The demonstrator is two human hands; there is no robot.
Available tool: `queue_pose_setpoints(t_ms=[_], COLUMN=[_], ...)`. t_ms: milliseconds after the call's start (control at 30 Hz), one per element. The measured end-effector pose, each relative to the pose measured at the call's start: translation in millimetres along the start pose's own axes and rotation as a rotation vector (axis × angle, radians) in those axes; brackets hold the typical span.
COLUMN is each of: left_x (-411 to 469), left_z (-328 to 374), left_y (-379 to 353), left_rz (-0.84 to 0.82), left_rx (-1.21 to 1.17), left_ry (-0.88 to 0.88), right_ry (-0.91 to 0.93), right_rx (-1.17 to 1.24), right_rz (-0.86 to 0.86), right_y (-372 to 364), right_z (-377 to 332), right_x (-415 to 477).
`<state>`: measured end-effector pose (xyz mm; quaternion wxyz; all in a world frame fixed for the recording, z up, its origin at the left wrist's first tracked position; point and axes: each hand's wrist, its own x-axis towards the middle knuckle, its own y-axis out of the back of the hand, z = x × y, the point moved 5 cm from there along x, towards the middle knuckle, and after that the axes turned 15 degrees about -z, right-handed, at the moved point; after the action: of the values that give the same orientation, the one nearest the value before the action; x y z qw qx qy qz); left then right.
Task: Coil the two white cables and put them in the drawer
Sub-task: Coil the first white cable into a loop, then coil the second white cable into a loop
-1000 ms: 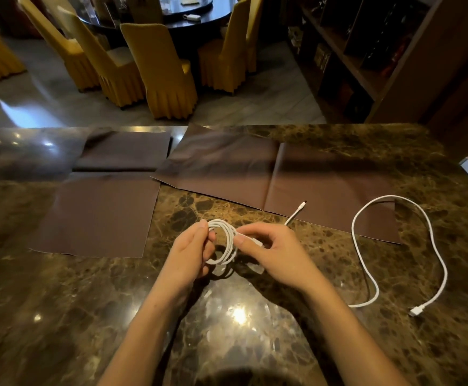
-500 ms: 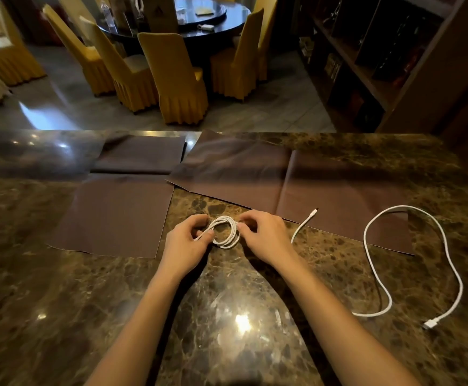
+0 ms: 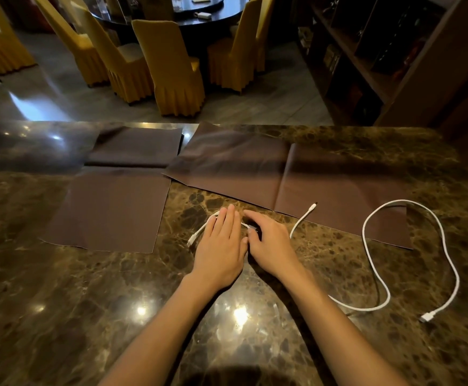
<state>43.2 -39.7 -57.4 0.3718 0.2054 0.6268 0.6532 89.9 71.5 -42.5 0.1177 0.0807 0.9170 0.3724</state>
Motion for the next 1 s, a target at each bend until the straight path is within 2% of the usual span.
queue_pose_setpoints(t_ms=[267, 567, 767, 867, 1000], left_x=[1.4, -0.2, -6.2, -13.4, -24.3], left_z=[-0.5, -1.6, 3.3, 15.9, 64.5], left_y=[-9.1, -9.9, -2.9, -0.1, 1.0], left_rz=[0.051, 0.071, 0.098, 0.095, 0.03], left_rx=[0.084, 0.063, 0.002, -0.096, -0.216], left_ry=[0.0, 0.005, -0.057, -0.19, -0.542], right_ry=[0.067, -0.013, -0.046, -0.004, -0.021], right_rx=[0.035, 0.068, 0.17, 0.154, 0.004], right_rz=[0.145, 0.219, 0.281, 0.404, 0.567], right_y=[-16.5, -14.3, -9.1, 3.5, 27.3], right_z=[3.0, 1.5, -3.9, -5.0, 5.0], right_x=[-13.5, -22.9, -60.8, -92.4, -130.5])
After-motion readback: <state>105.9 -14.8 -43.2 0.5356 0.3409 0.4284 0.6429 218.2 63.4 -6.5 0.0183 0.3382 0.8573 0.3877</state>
